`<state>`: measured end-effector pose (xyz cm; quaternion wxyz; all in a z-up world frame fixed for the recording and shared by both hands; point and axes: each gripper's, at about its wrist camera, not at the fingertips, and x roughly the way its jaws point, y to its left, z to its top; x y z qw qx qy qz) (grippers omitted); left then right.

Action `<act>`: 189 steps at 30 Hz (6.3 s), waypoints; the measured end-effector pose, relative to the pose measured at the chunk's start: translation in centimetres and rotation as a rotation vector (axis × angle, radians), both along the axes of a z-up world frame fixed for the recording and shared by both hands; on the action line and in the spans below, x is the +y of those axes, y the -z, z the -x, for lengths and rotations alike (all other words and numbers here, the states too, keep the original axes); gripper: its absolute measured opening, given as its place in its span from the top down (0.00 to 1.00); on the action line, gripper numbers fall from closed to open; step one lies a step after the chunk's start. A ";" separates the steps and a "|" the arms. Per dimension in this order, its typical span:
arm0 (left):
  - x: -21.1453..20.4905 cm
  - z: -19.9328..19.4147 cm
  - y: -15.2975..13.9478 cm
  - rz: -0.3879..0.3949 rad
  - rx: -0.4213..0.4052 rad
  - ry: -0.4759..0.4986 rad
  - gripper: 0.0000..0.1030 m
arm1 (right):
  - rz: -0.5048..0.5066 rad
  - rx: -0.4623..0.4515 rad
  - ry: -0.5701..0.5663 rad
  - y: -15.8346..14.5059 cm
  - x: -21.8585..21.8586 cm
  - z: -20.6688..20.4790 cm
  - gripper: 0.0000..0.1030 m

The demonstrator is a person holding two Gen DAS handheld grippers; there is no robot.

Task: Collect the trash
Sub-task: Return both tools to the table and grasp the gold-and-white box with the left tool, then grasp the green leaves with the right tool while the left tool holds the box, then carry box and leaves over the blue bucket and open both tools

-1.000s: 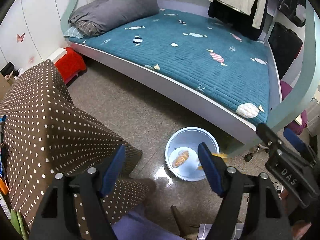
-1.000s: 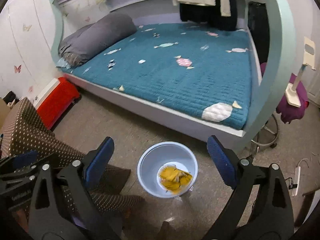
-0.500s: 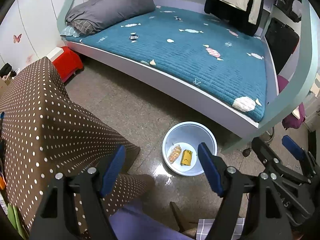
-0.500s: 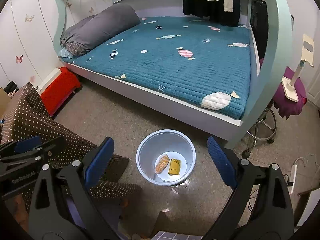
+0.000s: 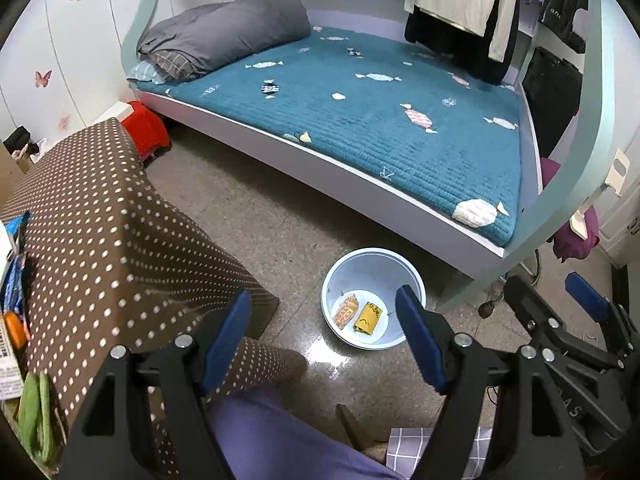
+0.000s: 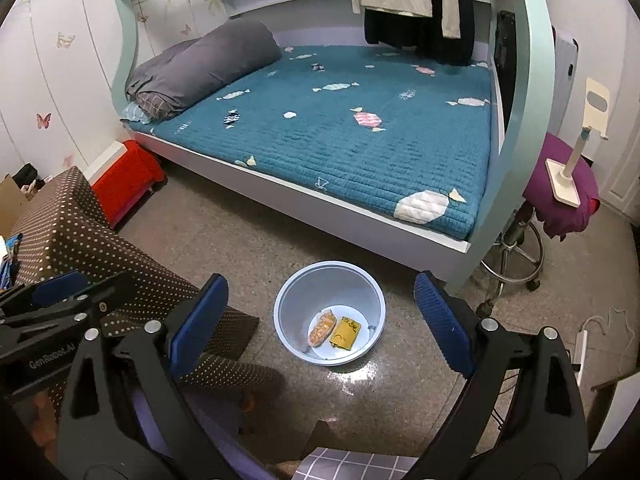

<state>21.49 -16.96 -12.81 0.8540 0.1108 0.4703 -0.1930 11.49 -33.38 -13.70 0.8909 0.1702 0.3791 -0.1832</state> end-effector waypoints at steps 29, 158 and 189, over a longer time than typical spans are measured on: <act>14.4 4.6 -7.7 0.102 -0.184 -0.303 0.29 | -0.010 -0.180 -0.322 -7.7 11.0 -0.6 0.11; -4.5 2.3 0.8 0.046 0.118 0.163 0.60 | -0.129 0.045 0.047 -0.1 -4.6 0.5 0.85; -2.5 -5.2 5.1 -0.012 0.165 0.019 0.14 | -0.044 0.116 0.039 2.7 -5.1 -6.5 0.15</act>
